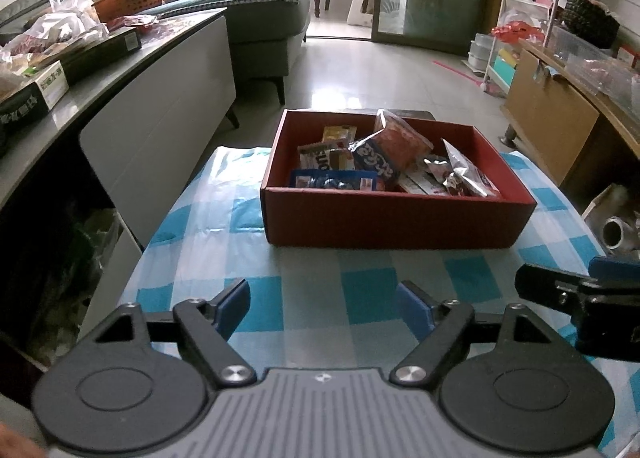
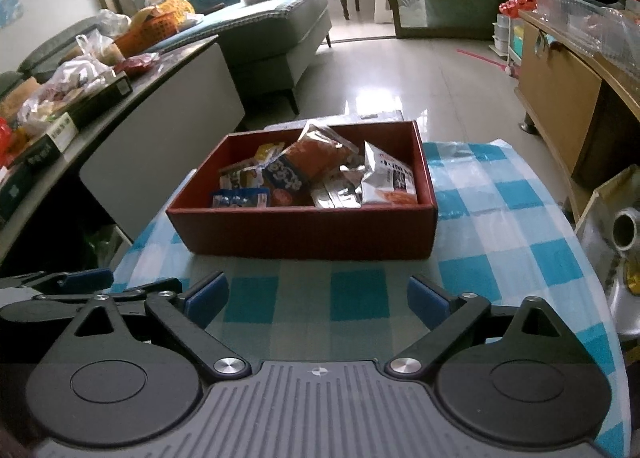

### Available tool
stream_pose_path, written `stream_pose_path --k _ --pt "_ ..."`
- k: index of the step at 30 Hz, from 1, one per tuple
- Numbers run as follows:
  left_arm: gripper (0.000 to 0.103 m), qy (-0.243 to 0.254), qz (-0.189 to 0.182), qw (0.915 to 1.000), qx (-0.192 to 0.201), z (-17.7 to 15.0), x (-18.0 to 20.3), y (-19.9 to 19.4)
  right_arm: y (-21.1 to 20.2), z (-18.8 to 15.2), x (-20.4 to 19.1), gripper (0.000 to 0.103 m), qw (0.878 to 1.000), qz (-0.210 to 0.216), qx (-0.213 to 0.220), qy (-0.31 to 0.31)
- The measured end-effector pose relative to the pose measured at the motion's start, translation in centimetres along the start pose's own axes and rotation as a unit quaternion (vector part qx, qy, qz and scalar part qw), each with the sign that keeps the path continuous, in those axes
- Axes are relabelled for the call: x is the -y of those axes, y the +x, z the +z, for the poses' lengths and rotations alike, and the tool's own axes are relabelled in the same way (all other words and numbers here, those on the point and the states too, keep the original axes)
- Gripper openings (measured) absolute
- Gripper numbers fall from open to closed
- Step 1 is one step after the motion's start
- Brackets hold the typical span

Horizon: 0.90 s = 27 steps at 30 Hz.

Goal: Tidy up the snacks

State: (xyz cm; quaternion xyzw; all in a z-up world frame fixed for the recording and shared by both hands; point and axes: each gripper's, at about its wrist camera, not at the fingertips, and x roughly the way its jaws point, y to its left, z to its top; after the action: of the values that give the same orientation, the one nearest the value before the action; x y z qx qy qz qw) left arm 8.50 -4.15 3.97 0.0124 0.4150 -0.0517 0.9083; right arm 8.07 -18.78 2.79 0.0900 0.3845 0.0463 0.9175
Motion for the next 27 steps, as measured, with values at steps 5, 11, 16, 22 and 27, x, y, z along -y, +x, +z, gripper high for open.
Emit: stream_pose_path --k 5,11,16,22,27 --pt "0.075 -0.007 0.000 1.0000 0.002 -0.7 -0.3 -0.8 -0.3 -1.0 -0.2 0.099 1.000 -0.008 -0.011 -0.001" --pt "0.076 -0.010 0.000 0.9999 0.001 -1.7 -0.5 -1.6 -0.6 -2.0 -0.2 0.099 1.000 -0.009 -0.021 0.004" --pt "0.077 -0.006 -0.001 1.0000 0.000 -2.4 -0.3 -2.1 -0.7 -2.6 -0.6 0.100 1.000 -0.005 -0.027 0.001" --pt "0.081 -0.003 0.004 1.0000 0.004 -3.0 -0.3 -2.6 -0.8 -3.0 -0.6 0.100 0.999 -0.007 -0.031 0.001" --pt "0.081 -0.002 0.006 1.0000 0.006 -3.2 -0.4 -2.9 -0.8 -3.2 -0.7 0.101 0.999 -0.009 -0.035 0.001"
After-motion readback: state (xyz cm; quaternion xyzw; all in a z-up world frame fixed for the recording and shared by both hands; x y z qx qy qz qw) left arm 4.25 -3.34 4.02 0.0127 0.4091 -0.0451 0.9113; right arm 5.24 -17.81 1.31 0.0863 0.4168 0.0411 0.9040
